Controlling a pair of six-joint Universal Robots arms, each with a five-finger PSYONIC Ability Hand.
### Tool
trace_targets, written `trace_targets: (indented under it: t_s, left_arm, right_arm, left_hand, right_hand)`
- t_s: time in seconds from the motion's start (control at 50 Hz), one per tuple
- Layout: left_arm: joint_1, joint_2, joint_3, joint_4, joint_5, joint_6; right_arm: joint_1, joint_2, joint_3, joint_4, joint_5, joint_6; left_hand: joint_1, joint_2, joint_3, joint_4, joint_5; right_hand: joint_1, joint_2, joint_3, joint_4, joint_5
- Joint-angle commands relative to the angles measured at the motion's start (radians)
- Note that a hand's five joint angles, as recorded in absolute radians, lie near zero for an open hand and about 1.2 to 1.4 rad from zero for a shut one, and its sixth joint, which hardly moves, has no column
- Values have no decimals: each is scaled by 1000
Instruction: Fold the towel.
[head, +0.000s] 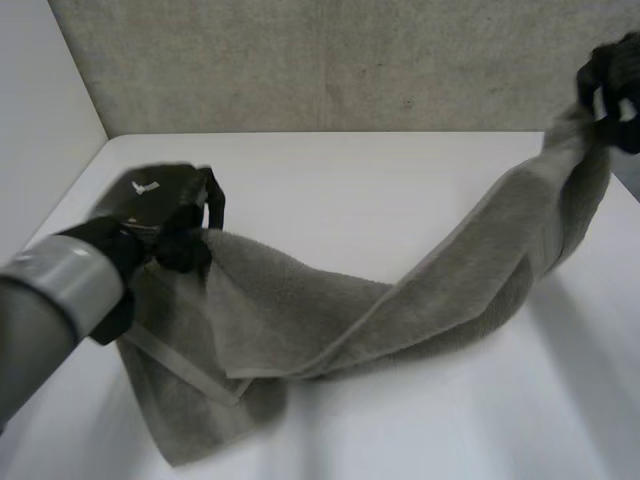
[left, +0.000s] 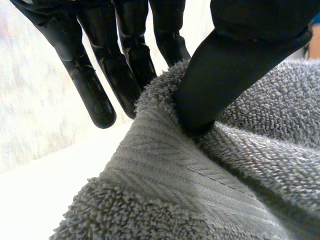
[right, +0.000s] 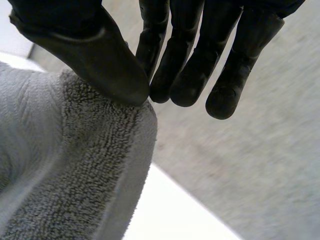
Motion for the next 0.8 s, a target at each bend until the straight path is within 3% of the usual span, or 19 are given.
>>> trace_targets:
  t_s: [0.02, 0.1, 0.18, 0.2, 0.22, 0.24, 0.26, 0.4, 0.52, 0.7, 0.8]
  left_arm:
    - [33, -456, 192, 69, 50, 4]
    - [31, -591, 323, 73, 45, 4]
    - [37, -695, 479, 76, 38, 0]
    - [37, -695, 502, 76, 36, -3]
    - [37, -695, 502, 76, 36, -3]
    - [37, -690, 507, 72, 35, -3]
    - [36, -666, 501, 69, 33, -3]
    - [22, -402, 259, 93, 38, -11]
    - [-32, -220, 21, 188, 42, 1]
    - [-153, -192, -128, 254, 33, 1]
    - [-171, -257, -116, 257, 33, 0]
  right_arm:
    - [187, 307, -81, -7, 140, -86]
    - [247, 436, -130, -54, 264, -87]
    - [264, 481, -133, -147, 314, -67]
    - [273, 488, -130, -185, 329, -50]
    - [280, 491, -121, -215, 337, -35]
    - [280, 491, -121, -216, 337, -34]
    - [283, 490, -113, -235, 344, -28]
    - [272, 450, -101, -289, 422, -25]
    - [267, 422, -76, -286, 420, -30]
    - [254, 353, -15, -286, 415, -28]
    - [257, 323, 10, -285, 413, -27]
  left_hand:
    - [212, 179, 180, 179, 201]
    - [212, 179, 180, 179, 201]
    - [157, 125, 126, 125, 147]
    - [-335, -367, -366, -367, -345]
    - [-340, -372, -371, -372, -350]
    - [-819, -852, -851, -852, -830]
    - [-961, -993, -992, -993, -971]
    - [-953, -986, -985, -986, -964]
    - [-930, -962, -961, -962, -940]
    - [-804, -836, -835, -836, -814]
    - [-771, -804, -803, -804, -782]
  right_hand:
    - [76, 55, 57, 55, 60]
    - [76, 55, 57, 55, 60]
    - [76, 55, 57, 55, 60]
    - [76, 55, 57, 55, 60]
    - [76, 55, 57, 55, 60]
    - [76, 55, 57, 55, 60]
    - [76, 55, 57, 55, 60]
    - [76, 55, 57, 55, 60]
    - [76, 55, 57, 55, 60]
    - [76, 55, 57, 55, 60]
    - [76, 55, 57, 55, 60]
